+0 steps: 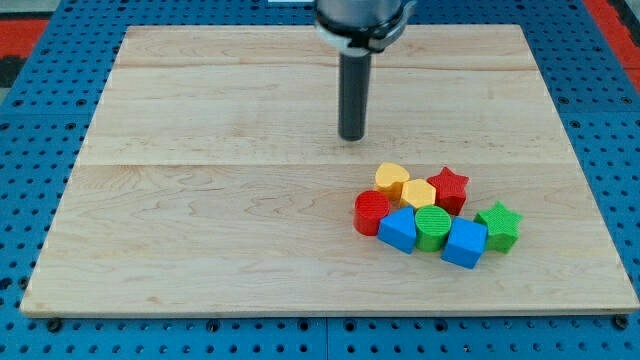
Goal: Slide the red star towards top center
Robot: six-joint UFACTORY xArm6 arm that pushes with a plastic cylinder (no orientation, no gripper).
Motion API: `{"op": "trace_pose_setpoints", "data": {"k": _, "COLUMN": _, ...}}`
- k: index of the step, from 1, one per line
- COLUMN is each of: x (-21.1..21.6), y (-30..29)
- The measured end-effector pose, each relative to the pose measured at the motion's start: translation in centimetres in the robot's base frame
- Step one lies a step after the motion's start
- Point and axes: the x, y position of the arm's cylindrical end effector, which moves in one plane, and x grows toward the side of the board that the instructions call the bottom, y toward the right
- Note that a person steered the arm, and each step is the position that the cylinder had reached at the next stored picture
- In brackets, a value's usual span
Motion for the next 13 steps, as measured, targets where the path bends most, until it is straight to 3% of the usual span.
{"op": "trace_pose_setpoints", "data": {"k": 1, "x": 0.3, "y": 12.6}}
{"op": "trace_pose_setpoints", "data": {"k": 2, "x": 7.7, "y": 22.6}}
{"op": "trace_pose_setpoints", "data": {"k": 3, "x": 16.4, "y": 24.3}}
{"op": "trace_pose_setpoints", "data": {"k": 5, "x": 18.8, "y": 15.1}}
{"op": "trace_pose_setpoints", "data": {"k": 6, "x": 16.7, "y": 11.2}}
{"op": "trace_pose_setpoints", "data": {"k": 8, "x": 14.1, "y": 8.8}}
{"op": "trace_pose_setpoints", "data": {"k": 9, "x": 14.0, "y": 12.7}}
{"op": "trace_pose_setpoints", "data": {"k": 11, "x": 8.9, "y": 6.5}}
{"op": "trace_pose_setpoints", "data": {"k": 12, "x": 10.6, "y": 6.8}}
{"op": "trace_pose_setpoints", "data": {"k": 13, "x": 10.7, "y": 3.3}}
